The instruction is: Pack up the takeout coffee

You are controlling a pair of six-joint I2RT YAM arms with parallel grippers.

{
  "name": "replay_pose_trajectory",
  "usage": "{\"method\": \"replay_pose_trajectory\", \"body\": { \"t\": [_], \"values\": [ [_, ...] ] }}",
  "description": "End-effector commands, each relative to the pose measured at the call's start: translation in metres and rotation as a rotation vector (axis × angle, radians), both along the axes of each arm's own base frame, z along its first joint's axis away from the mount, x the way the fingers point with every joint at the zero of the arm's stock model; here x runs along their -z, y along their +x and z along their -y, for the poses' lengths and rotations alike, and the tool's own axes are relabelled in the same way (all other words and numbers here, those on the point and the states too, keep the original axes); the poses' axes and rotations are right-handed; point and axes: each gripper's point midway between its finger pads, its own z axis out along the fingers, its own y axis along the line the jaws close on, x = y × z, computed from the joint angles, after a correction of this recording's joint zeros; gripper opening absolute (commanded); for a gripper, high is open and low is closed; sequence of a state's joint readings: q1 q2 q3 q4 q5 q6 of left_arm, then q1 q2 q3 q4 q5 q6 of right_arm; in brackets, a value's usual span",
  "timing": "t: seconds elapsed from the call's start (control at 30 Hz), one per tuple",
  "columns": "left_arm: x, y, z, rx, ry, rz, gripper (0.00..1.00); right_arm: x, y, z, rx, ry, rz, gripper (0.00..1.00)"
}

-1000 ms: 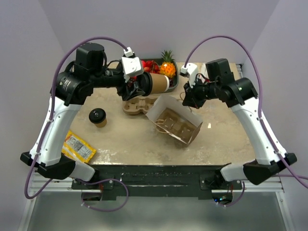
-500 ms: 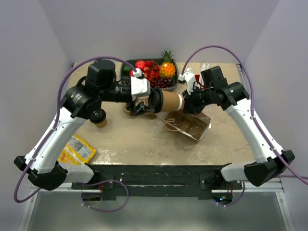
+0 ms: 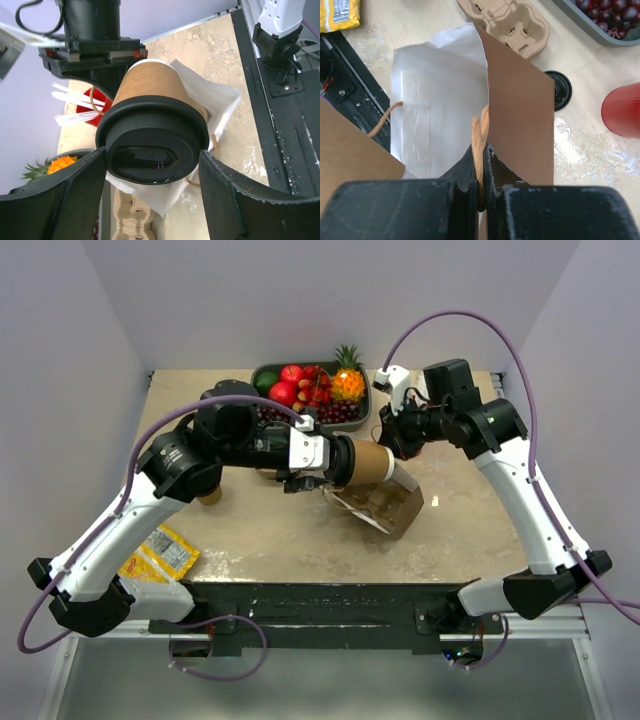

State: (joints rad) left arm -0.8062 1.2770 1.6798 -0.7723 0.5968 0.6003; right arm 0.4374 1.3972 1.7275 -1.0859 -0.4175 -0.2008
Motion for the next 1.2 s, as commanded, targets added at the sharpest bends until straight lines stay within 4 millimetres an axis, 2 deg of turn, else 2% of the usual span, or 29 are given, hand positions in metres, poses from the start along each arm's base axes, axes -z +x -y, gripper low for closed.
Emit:
{"method": "replay_pose_trajectory", "body": {
  "t": [0.0,0.13,0.27,0.3,0.47,0.6,0.67,0.77,0.87,1.0,1.1,1.17],
  "values": [
    [-0.027,0.001,0.007,0.019,-0.033,0.153,0.59,-0.015,0.002,-0.005,0.006,0.05,0.024,0.0],
    [-0.013,-0.005,0.017,0.053,0.021,0.16,0.6,-0.019,-0.001,-0.005,0.004,0.059,0.03,0.0],
    [0.012,-0.016,0.027,0.104,0.114,0.159,0.58,-0.018,-0.005,-0.003,0.008,0.057,0.033,0.0],
    [0.017,-0.012,0.026,0.084,0.138,0.178,0.58,-0.019,-0.006,-0.001,0.014,0.057,0.037,0.0],
    [0.023,-0.014,0.022,0.083,0.189,0.223,0.57,-0.019,-0.006,0.004,0.037,0.05,0.053,0.0],
    [0.024,-0.006,0.023,0.057,0.245,0.304,0.57,-0.018,-0.006,0.002,0.038,0.06,0.049,0.0],
    [0.031,-0.003,0.027,0.049,0.292,0.32,0.56,-0.019,-0.007,0.001,0.034,0.068,0.045,0.0],
    [0.028,0.002,0.034,0.038,0.307,0.352,0.56,-0.017,-0.006,0.0,0.034,0.071,0.039,0.0],
    [0.013,0.003,0.042,0.027,0.269,0.387,0.55,-0.013,-0.006,0.001,0.044,0.064,0.032,0.0],
    [-0.017,-0.007,0.045,0.043,0.171,0.388,0.55,-0.004,-0.005,0.006,0.075,0.044,0.019,0.0],
    [-0.027,-0.013,0.045,0.048,0.136,0.376,0.55,-0.001,-0.003,0.006,0.09,0.043,0.013,0.0],
    [-0.026,-0.014,0.044,0.045,0.133,0.376,0.55,0.0,-0.001,0.006,0.096,0.044,0.011,0.0]
  ]
}}
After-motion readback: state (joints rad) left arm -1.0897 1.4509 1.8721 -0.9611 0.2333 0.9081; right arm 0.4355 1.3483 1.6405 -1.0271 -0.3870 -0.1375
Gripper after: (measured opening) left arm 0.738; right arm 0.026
